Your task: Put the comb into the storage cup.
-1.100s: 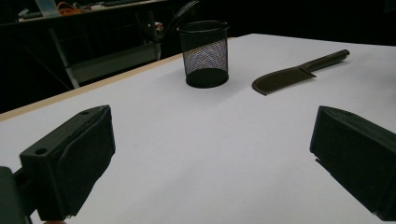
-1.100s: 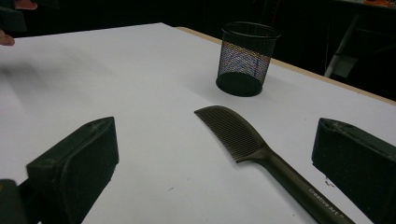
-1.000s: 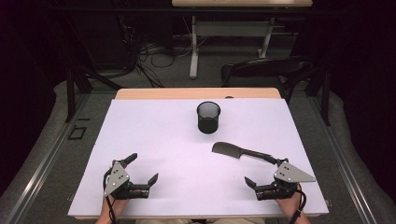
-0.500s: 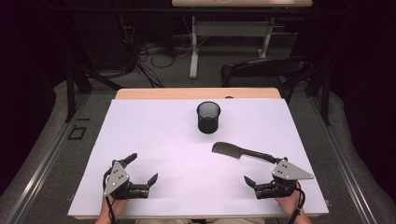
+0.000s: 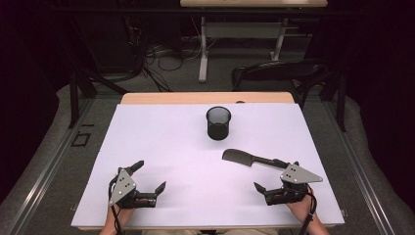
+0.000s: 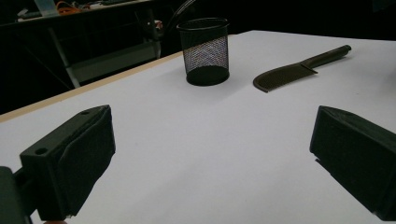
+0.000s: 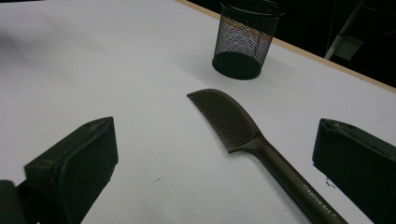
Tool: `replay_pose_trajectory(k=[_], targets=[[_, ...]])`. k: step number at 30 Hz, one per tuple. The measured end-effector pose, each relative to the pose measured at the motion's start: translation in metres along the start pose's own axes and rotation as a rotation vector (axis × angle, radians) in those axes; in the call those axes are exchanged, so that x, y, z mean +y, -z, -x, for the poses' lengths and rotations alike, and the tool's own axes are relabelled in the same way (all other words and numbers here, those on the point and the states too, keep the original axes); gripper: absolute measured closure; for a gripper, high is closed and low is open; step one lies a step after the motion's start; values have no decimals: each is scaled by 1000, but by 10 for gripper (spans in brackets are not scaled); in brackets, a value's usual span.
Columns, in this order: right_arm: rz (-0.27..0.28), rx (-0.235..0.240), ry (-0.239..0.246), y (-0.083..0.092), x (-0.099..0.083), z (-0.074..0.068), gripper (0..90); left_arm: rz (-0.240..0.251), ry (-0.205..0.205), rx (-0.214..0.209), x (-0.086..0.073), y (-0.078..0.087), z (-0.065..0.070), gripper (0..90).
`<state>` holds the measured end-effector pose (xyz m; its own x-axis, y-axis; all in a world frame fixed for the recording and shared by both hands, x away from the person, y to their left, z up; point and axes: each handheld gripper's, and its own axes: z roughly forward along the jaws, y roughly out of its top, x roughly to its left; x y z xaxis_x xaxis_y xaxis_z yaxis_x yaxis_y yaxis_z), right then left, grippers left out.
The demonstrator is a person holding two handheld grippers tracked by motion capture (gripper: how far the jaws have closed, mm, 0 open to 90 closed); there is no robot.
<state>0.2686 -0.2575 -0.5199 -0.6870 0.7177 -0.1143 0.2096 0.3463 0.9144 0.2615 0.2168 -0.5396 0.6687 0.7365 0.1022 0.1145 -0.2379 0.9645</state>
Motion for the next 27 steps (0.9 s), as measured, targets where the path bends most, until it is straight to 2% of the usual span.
replay_pose_trajectory(k=[6,18,27], targets=[[-14,9,-8,-5,2,5,0,2,-1,2,0,0,0,2],[-52,22,5,-16,8,8,0,-1,-4,12,0,0,-1,1],[-100,30,11,-23,11,14,1,-2,-4,15,1,0,-1,2]])
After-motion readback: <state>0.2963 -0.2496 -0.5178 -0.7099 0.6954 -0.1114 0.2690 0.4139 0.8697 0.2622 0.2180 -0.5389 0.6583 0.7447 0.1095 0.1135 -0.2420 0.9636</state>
